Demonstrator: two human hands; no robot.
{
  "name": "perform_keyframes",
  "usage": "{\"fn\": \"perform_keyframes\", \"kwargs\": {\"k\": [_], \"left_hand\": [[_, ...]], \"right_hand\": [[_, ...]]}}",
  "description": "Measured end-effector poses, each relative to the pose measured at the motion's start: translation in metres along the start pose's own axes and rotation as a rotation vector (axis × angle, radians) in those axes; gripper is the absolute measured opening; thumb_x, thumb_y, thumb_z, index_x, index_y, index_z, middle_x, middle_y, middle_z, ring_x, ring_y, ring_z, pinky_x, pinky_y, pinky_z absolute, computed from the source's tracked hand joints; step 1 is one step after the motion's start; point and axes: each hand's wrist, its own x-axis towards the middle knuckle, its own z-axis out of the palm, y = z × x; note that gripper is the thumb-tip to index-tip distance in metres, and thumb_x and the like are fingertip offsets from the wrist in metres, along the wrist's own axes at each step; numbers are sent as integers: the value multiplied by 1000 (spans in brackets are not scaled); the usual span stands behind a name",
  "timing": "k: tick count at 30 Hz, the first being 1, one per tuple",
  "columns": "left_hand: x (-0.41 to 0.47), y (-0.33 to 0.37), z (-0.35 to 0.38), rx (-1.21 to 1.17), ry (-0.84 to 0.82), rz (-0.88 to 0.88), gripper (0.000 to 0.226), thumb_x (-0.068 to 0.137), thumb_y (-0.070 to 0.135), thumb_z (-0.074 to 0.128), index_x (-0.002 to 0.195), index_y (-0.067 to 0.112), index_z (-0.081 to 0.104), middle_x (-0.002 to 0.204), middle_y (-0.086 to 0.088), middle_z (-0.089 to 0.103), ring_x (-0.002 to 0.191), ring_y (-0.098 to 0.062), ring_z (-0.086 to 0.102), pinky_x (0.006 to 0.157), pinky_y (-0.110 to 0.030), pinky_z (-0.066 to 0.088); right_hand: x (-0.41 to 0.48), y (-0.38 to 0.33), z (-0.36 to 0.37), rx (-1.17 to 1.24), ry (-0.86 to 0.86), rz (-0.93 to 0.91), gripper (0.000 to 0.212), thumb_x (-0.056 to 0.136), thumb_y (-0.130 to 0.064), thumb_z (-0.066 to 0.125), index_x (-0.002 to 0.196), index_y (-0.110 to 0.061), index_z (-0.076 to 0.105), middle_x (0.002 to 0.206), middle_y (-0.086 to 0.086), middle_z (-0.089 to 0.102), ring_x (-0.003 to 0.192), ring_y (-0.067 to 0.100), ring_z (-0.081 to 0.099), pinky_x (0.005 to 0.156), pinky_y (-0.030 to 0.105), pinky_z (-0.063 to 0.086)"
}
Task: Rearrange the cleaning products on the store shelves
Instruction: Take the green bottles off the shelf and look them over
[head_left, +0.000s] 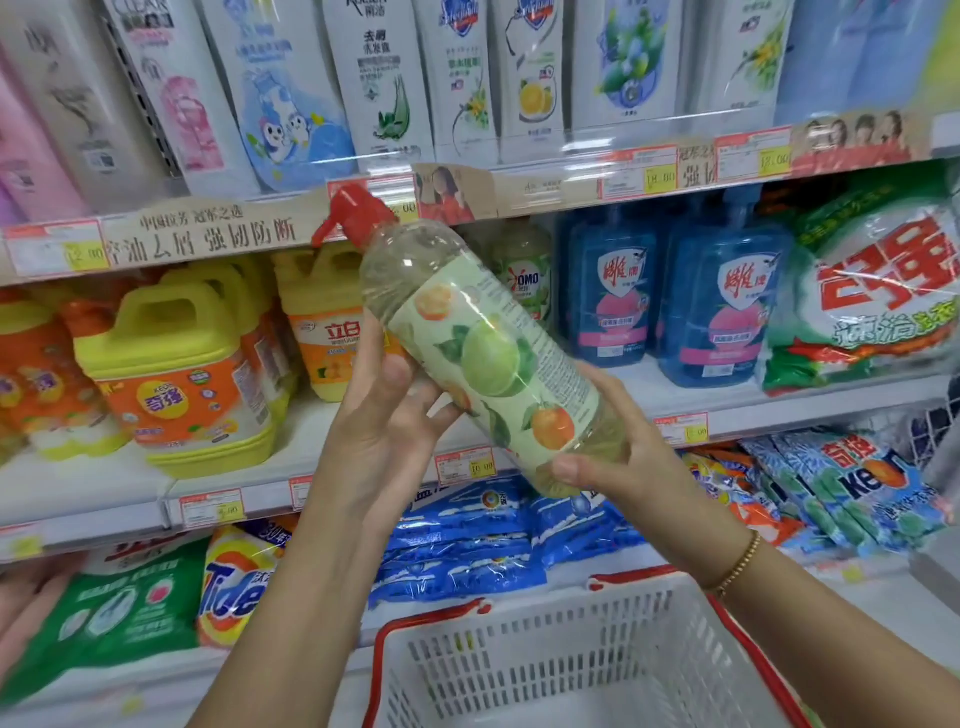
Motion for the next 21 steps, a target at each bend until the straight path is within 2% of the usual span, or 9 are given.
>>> {"fn": "perform_keyframes", "kwargs": {"k": [2,4,6,9,11,14,16,19,21], "left_hand": [[0,0,-7,-7,57,-48,104,48,45,91,139,22,45,116,-1,65,95,-20,66,81,-34,56],[1,-1,-17,-31,104,-84,86,40,40,95,114,13,60,92,-3,69,74,-16,66,66,-27,56],[2,0,-27,-15,133,-109,83,35,38,97,103,8,59,83,-4,71,73,-17,69,67,-31,59],[0,2,-33,40,175,-169,99,35,45,95,120,11,59,102,-6,73,92,-20,70,79,-41,57],[-1,-1,-28,9,220,-242,92,36,47,94,116,14,63,107,-8,72,95,-22,70,76,-42,60],[-2,-11,-17,-152,337,-378,76,52,40,86,118,12,63,117,-11,68,95,-23,70,69,-44,60],[-3,-18,-9,-254,341,-468,91,46,36,92,128,11,59,128,-12,62,108,-25,66,73,-48,59],[-3,-26,-4,-390,341,-538,108,27,27,99,127,11,61,127,-11,63,108,-27,66,72,-49,58],[-3,-32,4,-423,302,-578,111,33,30,98,133,9,56,130,-12,61,114,-28,62,82,-53,55]], "right_hand": [[-3,11,0,311,-136,178,87,58,-31,86,135,-26,45,130,12,58,117,32,58,92,46,51],[-7,16,1,476,-264,322,82,61,-40,85,133,-21,50,131,18,56,116,37,57,94,53,48],[-8,18,0,547,-374,435,72,64,-45,82,128,-21,57,125,22,59,110,41,59,95,56,47],[-10,14,1,529,-481,541,73,66,-60,74,124,-19,60,114,27,61,90,41,67,89,51,52],[-9,6,1,520,-511,573,82,61,-73,68,121,-18,63,110,26,64,81,37,69,84,46,55],[-10,-8,-1,485,-507,570,97,52,-85,58,120,-17,65,110,28,64,82,35,69,84,44,54],[-11,-17,-5,437,-478,544,101,50,-88,52,119,-16,66,111,31,62,89,37,63,86,44,53],[-13,-25,-14,392,-455,527,104,51,-90,48,119,-13,65,105,30,64,86,34,64,84,41,56],[-17,-28,-20,363,-433,531,102,55,-89,42,120,-14,64,100,27,67,82,31,67,84,39,56]]}}
